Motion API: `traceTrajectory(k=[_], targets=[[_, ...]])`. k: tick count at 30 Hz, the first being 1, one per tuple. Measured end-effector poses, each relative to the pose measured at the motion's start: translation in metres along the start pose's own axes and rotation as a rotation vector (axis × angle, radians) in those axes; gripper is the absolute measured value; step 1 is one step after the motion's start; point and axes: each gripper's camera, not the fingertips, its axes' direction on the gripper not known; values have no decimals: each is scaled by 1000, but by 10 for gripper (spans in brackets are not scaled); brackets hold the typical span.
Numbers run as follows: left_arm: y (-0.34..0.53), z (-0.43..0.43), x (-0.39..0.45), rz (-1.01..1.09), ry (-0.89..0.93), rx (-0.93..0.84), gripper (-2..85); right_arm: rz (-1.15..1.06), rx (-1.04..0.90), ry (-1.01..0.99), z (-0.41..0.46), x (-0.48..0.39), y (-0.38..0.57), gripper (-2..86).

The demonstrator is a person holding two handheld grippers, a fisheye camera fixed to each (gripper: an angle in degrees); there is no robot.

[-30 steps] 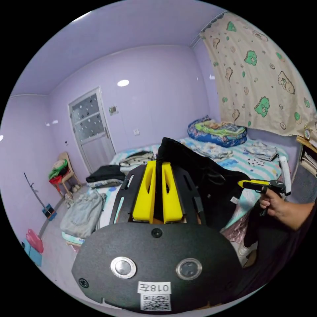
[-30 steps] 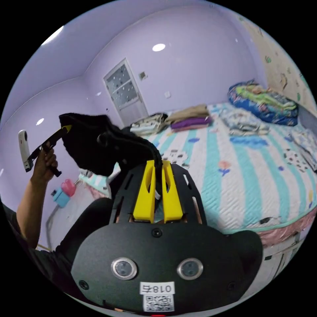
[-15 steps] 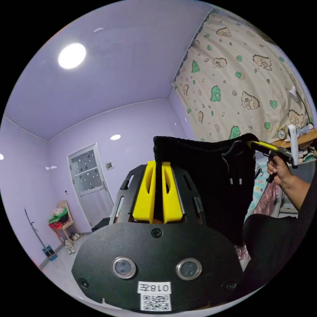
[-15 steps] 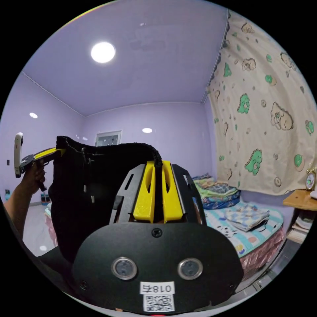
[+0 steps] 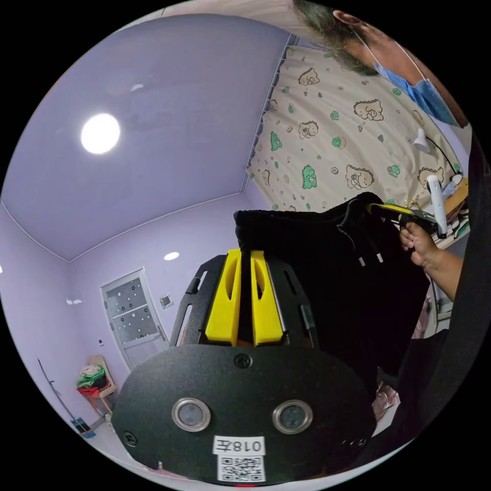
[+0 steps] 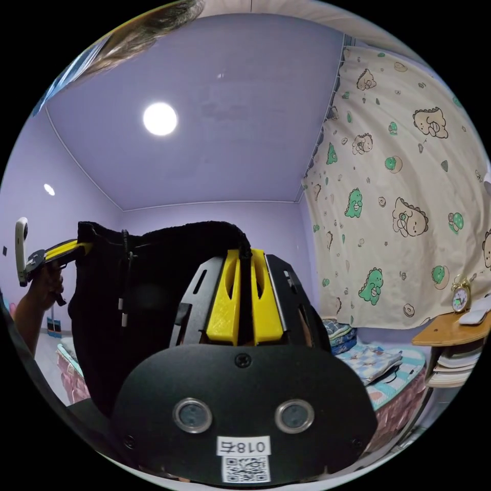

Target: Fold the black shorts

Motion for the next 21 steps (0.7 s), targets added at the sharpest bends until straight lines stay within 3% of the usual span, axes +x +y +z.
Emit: traceTrajectory(k=[13, 21], targets=[[51, 48, 7, -70, 36, -65, 15, -46, -115, -28, 56, -12, 19, 23], [103, 123, 15, -150, 39, -225, 18, -95, -239, -44, 140, -15, 56, 24]])
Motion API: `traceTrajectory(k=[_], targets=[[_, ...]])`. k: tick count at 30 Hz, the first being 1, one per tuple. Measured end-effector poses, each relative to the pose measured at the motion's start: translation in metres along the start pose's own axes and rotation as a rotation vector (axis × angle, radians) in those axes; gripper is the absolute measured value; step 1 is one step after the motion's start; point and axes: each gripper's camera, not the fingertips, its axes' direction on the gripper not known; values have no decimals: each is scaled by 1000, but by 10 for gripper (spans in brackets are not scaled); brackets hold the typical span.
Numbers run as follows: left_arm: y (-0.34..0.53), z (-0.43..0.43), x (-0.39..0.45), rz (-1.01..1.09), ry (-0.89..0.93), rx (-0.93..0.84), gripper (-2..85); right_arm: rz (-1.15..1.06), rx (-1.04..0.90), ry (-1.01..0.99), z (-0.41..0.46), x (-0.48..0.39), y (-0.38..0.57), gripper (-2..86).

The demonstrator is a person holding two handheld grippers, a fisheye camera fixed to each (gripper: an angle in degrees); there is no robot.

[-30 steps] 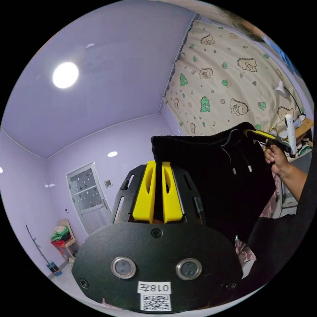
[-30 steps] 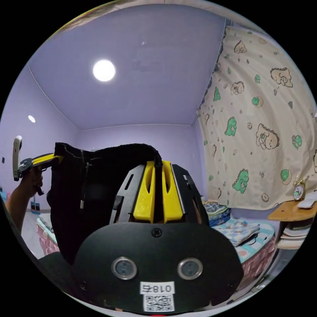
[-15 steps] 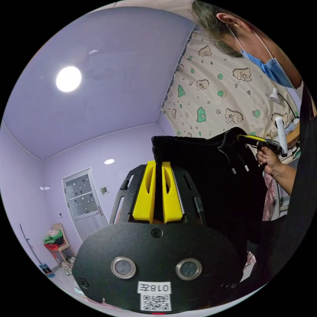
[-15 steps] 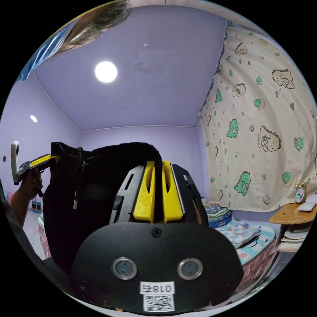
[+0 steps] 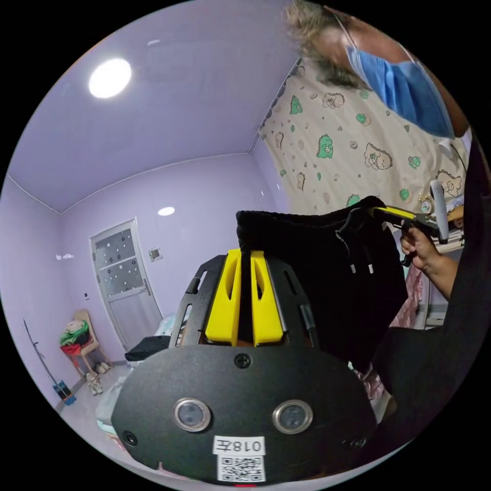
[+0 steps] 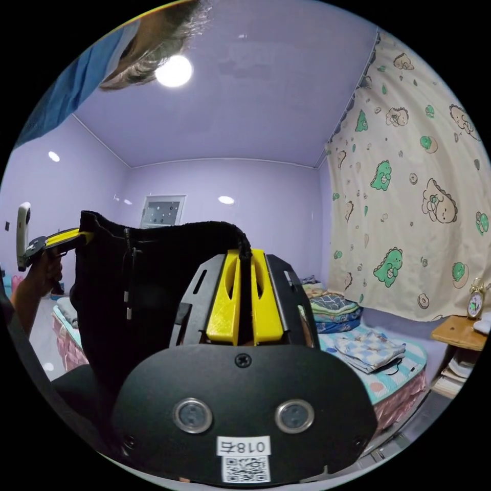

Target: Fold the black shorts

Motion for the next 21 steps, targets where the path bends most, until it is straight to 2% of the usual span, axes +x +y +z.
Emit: traceTrajectory(k=[2, 5, 7, 8, 10, 12, 13, 16, 19, 21], targets=[[10, 33, -5, -32, 7, -44, 20, -16, -44, 4, 35, -1, 5, 25], [25, 120, -24, -94, 12, -122, 26, -70, -124, 24, 133, 0, 15, 33], [33, 194, -38, -135, 3, -205, 33, -87, -305, 19, 254, 7, 23, 46], [42, 247, -49, -181, 13, -287, 43, -94, -363, 25, 286, 9, 26, 51], [65, 317, -60, -250, -1, -427, 57, -80, -595, 42, 390, 24, 43, 62], [99, 362, -69, -321, -61, -591, 52, -35, -637, 178, 421, 42, 51, 42], [107, 360, -71, -338, -101, -586, 51, 42, -597, 194, 421, 59, 53, 43], [152, 331, -82, -454, -137, -534, 51, 124, -610, 103, 411, 98, 79, 40], [209, 308, -78, -493, -136, -653, 50, 162, -705, 112, 393, 129, 133, 27], [253, 289, -78, -617, -141, -727, 50, 236, -807, 82, 389, 148, 168, 25]])
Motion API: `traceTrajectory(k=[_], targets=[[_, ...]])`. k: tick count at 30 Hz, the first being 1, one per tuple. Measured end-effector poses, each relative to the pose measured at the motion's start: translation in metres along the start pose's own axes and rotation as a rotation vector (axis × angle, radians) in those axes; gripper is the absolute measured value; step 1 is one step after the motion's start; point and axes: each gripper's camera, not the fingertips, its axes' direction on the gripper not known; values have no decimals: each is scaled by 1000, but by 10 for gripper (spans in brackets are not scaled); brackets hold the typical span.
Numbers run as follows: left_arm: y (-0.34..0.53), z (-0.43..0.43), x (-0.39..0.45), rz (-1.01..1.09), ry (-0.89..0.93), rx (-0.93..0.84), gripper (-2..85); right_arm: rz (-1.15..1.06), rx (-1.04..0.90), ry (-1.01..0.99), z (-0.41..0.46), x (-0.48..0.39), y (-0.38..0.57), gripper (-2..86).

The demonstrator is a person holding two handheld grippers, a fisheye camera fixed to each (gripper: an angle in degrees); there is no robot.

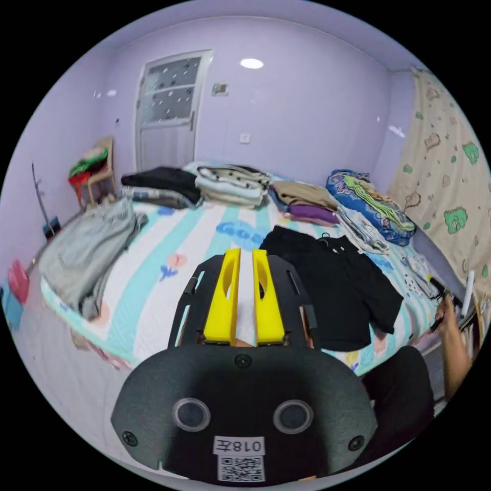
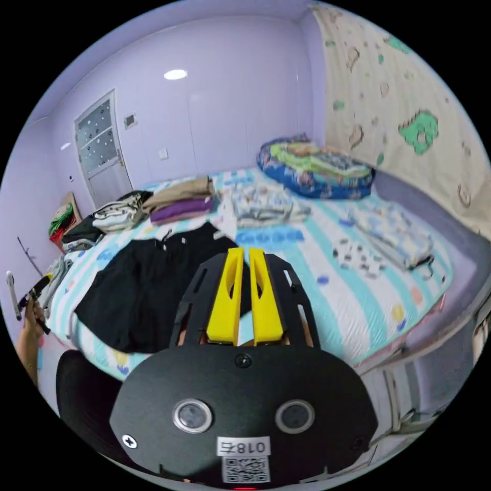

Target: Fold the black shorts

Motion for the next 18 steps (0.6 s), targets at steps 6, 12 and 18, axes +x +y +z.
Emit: traceTrajectory(k=[6, 12, 18], targets=[[40, 43, -13, -195, 99, -149, 70, 227, -193, -192, 59, 54, 21, 53], [34, 98, 15, -195, 142, -256, 103, 335, -259, -306, 110, 93, -14, 90], [42, 136, 49, -208, 160, -323, 130, 548, -246, -471, 157, 144, -41, 97]])
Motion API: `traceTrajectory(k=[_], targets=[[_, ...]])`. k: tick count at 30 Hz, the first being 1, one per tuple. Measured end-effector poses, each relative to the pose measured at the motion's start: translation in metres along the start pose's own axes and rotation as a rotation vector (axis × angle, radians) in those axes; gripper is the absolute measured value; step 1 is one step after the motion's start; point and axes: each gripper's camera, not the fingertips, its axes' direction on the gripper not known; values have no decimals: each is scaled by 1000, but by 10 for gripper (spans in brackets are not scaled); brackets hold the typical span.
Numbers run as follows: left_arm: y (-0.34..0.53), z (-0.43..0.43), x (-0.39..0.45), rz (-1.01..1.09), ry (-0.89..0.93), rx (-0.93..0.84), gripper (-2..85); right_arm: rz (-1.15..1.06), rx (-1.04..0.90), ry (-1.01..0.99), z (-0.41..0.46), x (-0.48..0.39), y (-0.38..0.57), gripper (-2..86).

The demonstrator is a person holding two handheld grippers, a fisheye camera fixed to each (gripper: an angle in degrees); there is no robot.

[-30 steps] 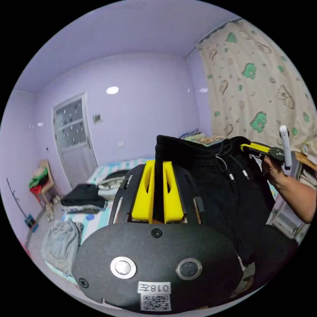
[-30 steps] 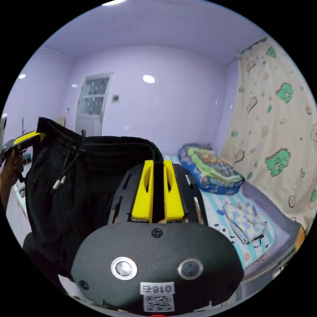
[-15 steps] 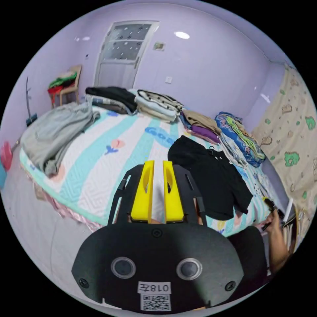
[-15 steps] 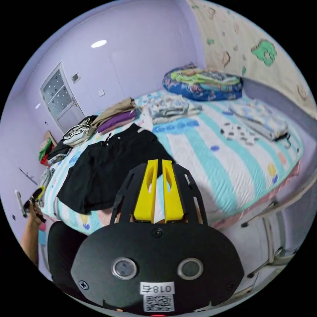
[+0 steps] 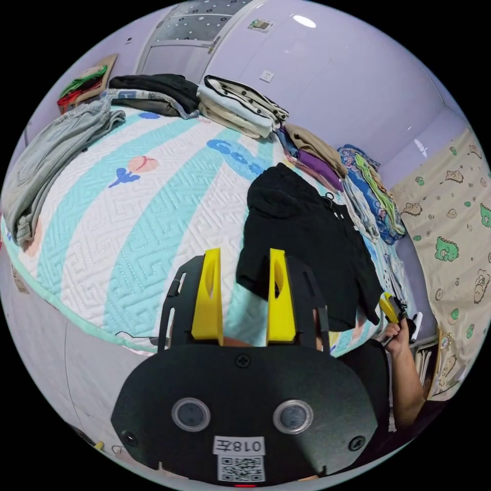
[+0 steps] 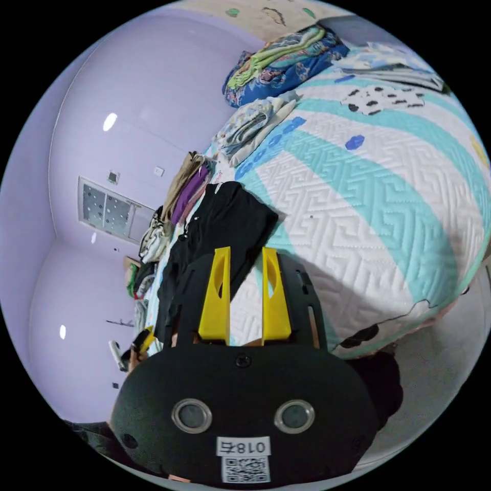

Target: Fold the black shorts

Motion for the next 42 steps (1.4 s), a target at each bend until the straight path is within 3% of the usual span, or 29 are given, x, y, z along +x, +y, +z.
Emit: traceTrajectory(k=[8, 11, 20, 23, 26, 36, 38, 42], targets=[[22, 30, 24, -64, 88, -49, 68, 113, 9, -167, 18, 20, -44, 89], [29, 37, 27, -111, 155, -52, 42, 138, -32, -204, 31, 18, -61, 28], [79, -5, 38, -98, 217, -19, 39, -29, -4, -79, -6, -28, -41, 0], [104, 8, 36, -123, 186, -98, 46, 23, -40, -22, 1, -14, -20, 1], [128, 20, 34, -203, 194, -137, 63, 107, -17, -119, 6, -5, -11, 1], [209, -58, 37, -287, 332, 315, 76, 1, 21, -33, 32, -76, 12, 3], [219, -64, 35, -290, 330, 355, 73, -78, 32, -27, 40, -107, 14, 3], [240, -66, 27, -311, 323, 394, 65, -450, -30, 10, 87, -234, 35, 3]])
